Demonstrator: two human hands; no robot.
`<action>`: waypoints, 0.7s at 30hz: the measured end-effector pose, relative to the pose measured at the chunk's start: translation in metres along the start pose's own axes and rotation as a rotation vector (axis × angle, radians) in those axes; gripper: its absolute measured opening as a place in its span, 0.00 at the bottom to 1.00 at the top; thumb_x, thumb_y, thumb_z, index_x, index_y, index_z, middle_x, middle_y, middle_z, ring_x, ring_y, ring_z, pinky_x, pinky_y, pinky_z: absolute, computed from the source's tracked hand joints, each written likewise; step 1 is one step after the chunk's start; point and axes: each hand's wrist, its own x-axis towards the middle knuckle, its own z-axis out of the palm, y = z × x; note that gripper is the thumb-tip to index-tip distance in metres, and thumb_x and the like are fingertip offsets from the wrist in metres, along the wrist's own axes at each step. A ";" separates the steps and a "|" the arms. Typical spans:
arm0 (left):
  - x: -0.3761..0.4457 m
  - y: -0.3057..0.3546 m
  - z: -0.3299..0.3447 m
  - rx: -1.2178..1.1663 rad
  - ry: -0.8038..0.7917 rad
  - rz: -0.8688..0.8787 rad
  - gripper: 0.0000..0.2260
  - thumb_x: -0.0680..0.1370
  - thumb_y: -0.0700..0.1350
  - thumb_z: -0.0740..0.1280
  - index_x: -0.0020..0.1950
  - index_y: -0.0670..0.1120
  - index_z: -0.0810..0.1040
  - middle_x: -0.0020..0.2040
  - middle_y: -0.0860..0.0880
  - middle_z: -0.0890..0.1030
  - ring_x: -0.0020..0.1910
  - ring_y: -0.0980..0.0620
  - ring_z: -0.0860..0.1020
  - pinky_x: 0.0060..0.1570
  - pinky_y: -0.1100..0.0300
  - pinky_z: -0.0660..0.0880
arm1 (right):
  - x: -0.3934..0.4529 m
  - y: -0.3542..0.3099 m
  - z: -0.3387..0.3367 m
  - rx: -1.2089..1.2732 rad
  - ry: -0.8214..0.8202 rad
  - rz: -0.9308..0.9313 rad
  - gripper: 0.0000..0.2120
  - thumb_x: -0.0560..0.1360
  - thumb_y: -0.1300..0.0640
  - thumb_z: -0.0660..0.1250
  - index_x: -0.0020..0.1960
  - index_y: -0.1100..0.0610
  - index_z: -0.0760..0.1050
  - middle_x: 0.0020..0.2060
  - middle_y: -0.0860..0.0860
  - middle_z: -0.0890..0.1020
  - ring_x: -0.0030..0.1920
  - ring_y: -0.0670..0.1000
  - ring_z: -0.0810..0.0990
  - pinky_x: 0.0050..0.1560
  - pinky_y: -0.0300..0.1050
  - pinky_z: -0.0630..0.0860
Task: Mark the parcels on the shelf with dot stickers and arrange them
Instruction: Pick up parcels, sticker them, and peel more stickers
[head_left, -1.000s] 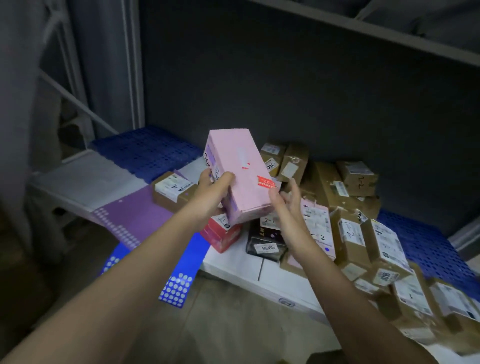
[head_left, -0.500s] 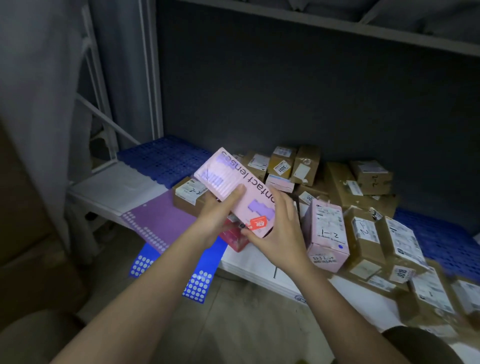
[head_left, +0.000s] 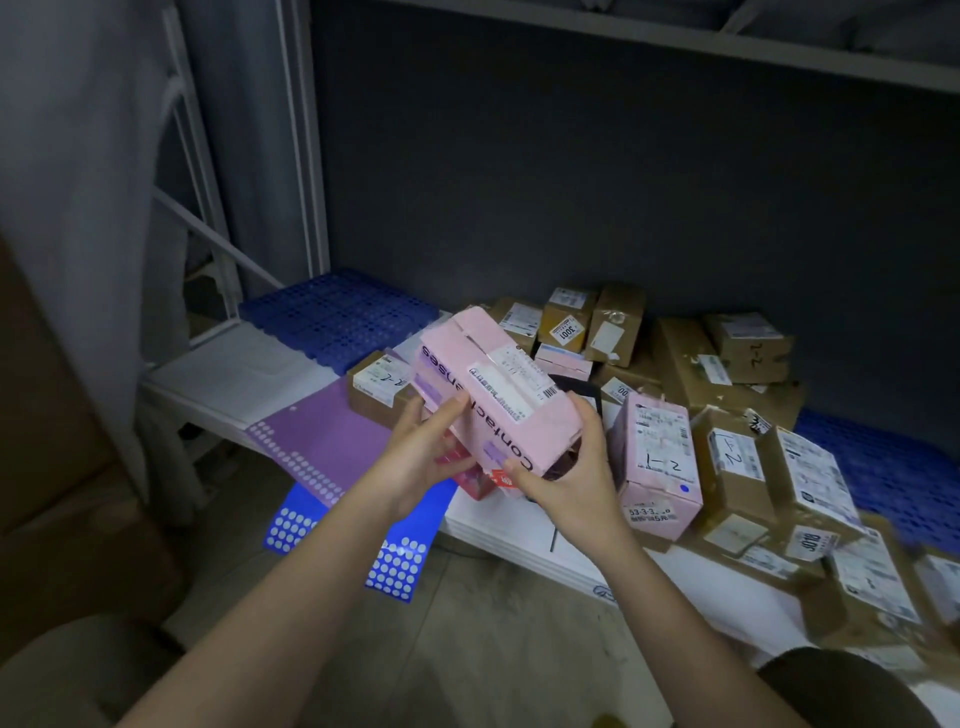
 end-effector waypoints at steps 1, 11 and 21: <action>0.000 0.000 -0.001 -0.009 0.006 -0.014 0.29 0.73 0.54 0.68 0.71 0.50 0.63 0.61 0.49 0.79 0.55 0.50 0.81 0.46 0.53 0.81 | -0.001 0.002 0.001 -0.038 0.018 -0.040 0.44 0.62 0.51 0.79 0.72 0.48 0.59 0.67 0.46 0.67 0.68 0.44 0.67 0.64 0.52 0.73; 0.000 -0.001 0.004 -0.008 0.106 -0.021 0.16 0.78 0.46 0.65 0.63 0.48 0.65 0.55 0.45 0.81 0.49 0.50 0.82 0.43 0.51 0.81 | -0.008 0.002 0.002 -0.067 -0.079 -0.035 0.45 0.63 0.47 0.79 0.71 0.39 0.55 0.69 0.40 0.63 0.69 0.37 0.62 0.66 0.40 0.67; -0.006 -0.028 -0.009 0.006 0.098 -0.063 0.23 0.77 0.36 0.64 0.70 0.47 0.63 0.55 0.45 0.80 0.49 0.46 0.79 0.50 0.50 0.79 | -0.018 0.018 -0.019 0.248 -0.070 0.333 0.37 0.68 0.58 0.76 0.70 0.46 0.62 0.59 0.42 0.77 0.56 0.41 0.78 0.59 0.48 0.77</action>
